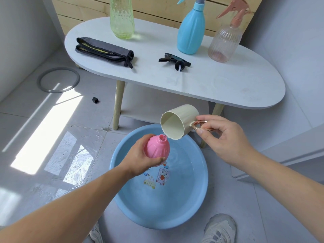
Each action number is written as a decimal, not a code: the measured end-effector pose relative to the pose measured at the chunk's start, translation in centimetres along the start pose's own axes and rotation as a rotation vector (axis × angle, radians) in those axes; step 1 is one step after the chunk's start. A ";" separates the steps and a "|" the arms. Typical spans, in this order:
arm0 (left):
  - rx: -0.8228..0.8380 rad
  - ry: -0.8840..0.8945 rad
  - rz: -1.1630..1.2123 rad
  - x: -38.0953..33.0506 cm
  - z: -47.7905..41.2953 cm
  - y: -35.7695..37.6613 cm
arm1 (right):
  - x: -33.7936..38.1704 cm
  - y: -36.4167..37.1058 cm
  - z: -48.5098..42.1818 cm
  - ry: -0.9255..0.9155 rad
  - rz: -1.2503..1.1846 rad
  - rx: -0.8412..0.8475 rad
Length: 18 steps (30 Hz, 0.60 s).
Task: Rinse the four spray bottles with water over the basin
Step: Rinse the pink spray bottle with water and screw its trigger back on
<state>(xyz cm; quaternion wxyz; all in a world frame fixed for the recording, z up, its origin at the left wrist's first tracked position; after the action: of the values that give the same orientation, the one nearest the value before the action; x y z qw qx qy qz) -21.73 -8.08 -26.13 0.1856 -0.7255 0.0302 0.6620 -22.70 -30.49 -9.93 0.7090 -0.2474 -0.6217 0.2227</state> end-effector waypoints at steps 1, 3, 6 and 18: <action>-0.002 -0.002 -0.001 0.0 0.0 0.0 | 0.1 0.0 0.0 -0.005 0.005 0.002; -0.001 -0.004 -0.002 0.0 0.0 0.0 | 0.1 0.0 0.0 -0.015 0.019 0.001; 0.009 -0.006 -0.014 0.1 0.1 0.1 | 0.3 0.1 0.1 -0.040 0.062 -0.005; 0.011 -0.015 -0.016 0.2 0.0 0.1 | 0.8 0.2 0.3 -0.115 0.167 -0.006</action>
<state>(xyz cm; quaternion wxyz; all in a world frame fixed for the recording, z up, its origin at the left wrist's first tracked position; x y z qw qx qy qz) -21.79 -8.15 -26.34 0.1952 -0.7198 0.0267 0.6656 -22.85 -29.83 -9.42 0.6503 -0.2872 -0.6394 0.2928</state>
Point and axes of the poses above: each hand's wrist, its own z-axis away from the middle knuckle, its own y-axis out of the palm, x = y × z, the point moved 8 cm from there along -z, towards the middle knuckle, and after that the axes turned 14 degrees about y, right-handed, at the moved point
